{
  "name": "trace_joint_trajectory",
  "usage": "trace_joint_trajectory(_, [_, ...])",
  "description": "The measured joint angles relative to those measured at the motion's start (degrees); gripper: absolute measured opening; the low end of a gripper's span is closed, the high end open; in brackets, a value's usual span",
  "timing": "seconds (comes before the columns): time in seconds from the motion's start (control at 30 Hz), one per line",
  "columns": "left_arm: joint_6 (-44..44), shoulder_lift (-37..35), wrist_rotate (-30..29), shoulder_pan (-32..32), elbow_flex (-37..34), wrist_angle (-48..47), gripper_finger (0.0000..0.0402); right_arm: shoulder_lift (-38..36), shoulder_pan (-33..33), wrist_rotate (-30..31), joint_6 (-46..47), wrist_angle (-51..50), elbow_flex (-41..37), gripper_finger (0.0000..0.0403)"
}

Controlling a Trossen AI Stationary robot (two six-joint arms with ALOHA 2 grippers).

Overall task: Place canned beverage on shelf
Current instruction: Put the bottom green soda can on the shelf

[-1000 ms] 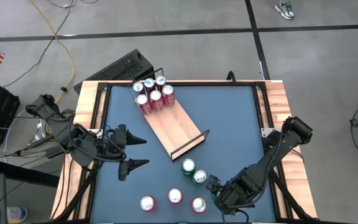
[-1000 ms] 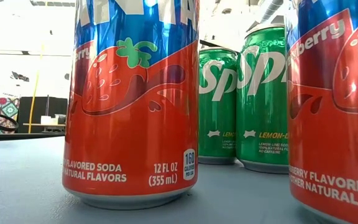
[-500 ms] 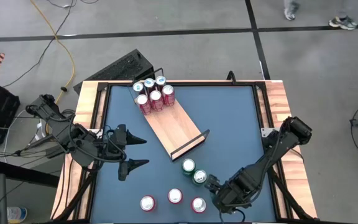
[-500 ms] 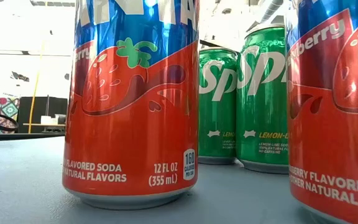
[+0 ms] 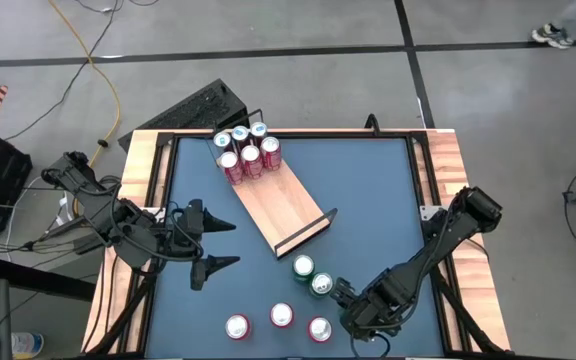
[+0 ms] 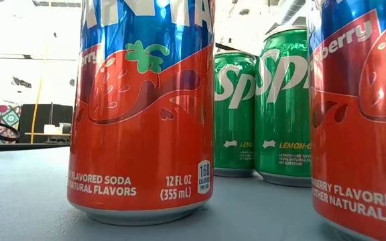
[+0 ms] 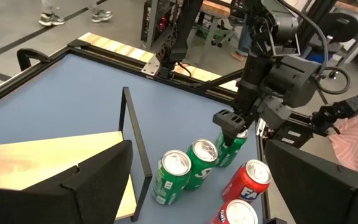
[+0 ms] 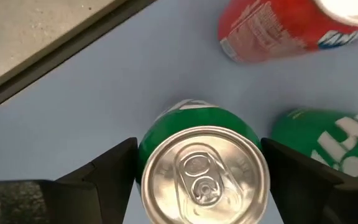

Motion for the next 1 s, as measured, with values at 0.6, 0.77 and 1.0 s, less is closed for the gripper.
trace_joint_trajectory(0.6, [0.36, 0.00, -0.68, -0.01, 0.02, 0.00, 0.0352, -0.02, -1.70, -0.22, 7.62, 0.34, 0.06, 0.0290])
trace_joint_trajectory(0.77, [-0.71, 0.00, -0.68, -0.01, 0.02, 0.00, 0.0352, -0.04, -3.63, -0.22, 18.61, 0.34, 0.09, 0.0287])
trace_joint_trajectory(1.0, [-0.96, 0.00, -0.68, 0.00, 0.02, 0.00, 0.0352, -0.04, -7.44, -0.30, 38.52, 0.25, 0.11, 0.0286])
